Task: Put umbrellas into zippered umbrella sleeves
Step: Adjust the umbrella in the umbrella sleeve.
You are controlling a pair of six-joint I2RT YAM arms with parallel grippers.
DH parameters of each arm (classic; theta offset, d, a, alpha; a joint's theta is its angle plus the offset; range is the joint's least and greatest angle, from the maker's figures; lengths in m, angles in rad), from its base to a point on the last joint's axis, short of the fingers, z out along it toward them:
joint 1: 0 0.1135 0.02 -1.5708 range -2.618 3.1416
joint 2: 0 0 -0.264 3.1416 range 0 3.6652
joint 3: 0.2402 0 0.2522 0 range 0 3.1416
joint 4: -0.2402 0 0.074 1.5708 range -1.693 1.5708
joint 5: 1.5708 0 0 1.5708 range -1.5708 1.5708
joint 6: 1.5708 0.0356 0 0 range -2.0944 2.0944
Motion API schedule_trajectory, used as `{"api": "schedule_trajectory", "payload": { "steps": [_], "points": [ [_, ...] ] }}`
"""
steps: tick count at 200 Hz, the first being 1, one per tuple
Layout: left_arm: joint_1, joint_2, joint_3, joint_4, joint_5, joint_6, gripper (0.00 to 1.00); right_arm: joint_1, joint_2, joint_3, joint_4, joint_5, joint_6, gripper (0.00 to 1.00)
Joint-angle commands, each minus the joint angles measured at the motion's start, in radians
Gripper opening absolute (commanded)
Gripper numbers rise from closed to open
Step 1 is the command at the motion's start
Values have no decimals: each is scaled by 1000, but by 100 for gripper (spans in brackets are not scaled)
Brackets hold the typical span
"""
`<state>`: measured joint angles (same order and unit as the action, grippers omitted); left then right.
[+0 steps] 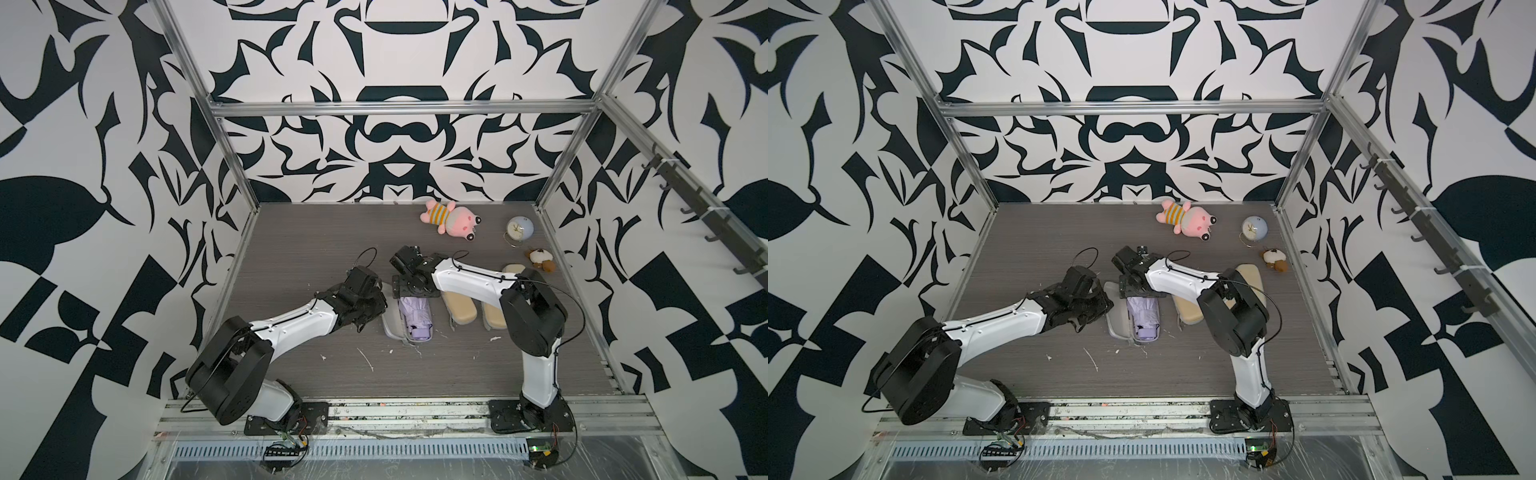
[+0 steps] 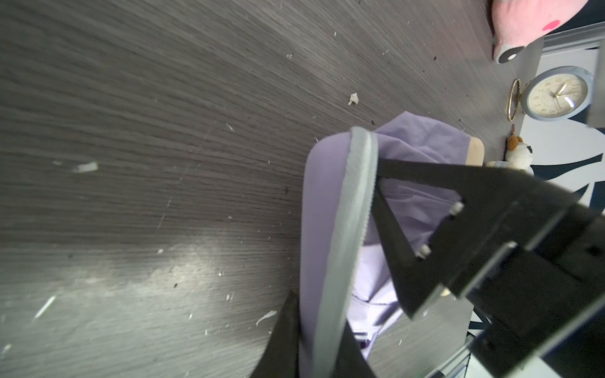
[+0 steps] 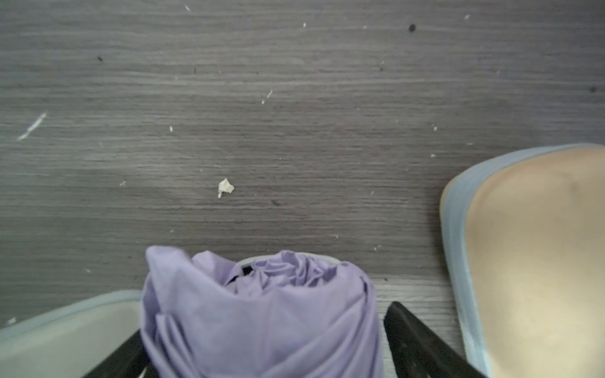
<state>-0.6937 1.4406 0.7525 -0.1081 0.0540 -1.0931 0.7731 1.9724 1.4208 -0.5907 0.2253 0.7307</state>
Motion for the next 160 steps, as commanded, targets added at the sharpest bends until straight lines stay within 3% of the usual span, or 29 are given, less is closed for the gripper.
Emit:
{"api": "schedule_trajectory", "payload": {
  "steps": [1, 36, 61, 89, 116, 151, 160],
  "points": [
    [5, -6, -25, 30, 14, -3, 15, 6, 12, 42, -42, 57, 1, 83],
    [5, -31, -53, 27, -7, -32, 13, 8, -20, -21, -34, 97, -7, 54],
    [5, -41, -70, 24, -20, -51, 12, 9, -124, -137, 100, 88, 1, 49],
    [5, -49, -75, 15, -39, -62, 11, 9, -123, -119, 60, 104, -20, 45],
    [5, -58, -61, -2, -57, -59, 11, 13, -70, -86, -16, 106, -17, 17],
    [5, -50, -51, -6, -65, -59, 10, 35, -104, -132, 38, 105, 4, 0],
    [5, -44, -50, -4, -66, -59, 10, 45, -121, -148, 54, 110, 4, 0]
  ]
}}
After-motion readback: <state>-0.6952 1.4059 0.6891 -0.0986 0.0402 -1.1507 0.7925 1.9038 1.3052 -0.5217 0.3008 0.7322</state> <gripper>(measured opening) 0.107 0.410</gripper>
